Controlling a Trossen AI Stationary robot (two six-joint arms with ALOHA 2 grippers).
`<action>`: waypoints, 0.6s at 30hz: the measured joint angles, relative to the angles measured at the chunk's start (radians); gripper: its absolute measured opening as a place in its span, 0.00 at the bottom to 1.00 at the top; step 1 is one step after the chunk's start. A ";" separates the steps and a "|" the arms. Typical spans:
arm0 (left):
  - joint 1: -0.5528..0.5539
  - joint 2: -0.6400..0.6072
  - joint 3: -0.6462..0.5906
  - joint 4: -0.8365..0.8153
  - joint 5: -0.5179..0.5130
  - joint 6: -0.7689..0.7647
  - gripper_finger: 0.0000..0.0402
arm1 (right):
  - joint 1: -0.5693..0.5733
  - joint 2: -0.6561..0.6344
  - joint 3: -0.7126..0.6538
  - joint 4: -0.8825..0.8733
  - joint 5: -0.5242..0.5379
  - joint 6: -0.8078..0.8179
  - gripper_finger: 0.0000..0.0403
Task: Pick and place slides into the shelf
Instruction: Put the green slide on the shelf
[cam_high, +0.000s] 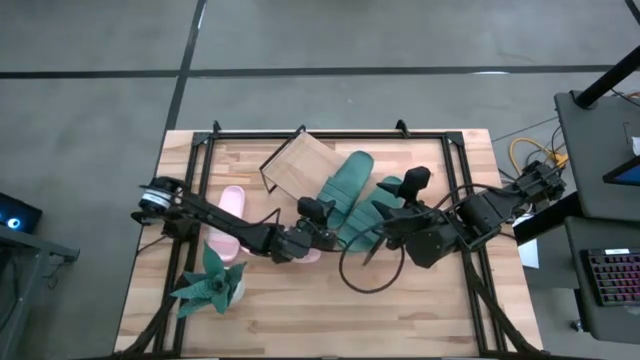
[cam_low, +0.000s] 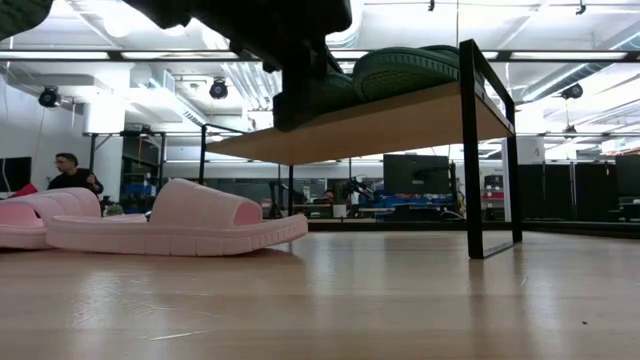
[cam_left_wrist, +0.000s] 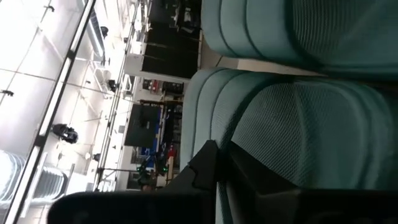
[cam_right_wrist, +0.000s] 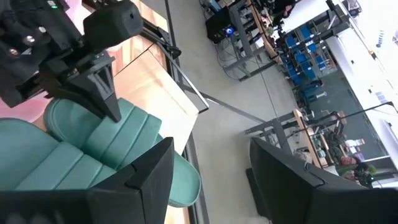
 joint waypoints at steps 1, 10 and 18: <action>0.001 0.003 0.000 0.014 0.003 0.001 0.00 | 0.000 0.000 0.000 0.000 0.000 0.000 0.50; 0.005 0.009 0.000 0.081 0.065 0.053 0.00 | 0.000 -0.001 -0.002 0.000 0.000 0.000 0.50; 0.005 0.009 0.000 0.095 0.105 0.057 0.00 | 0.000 -0.001 -0.002 0.000 0.000 0.000 0.50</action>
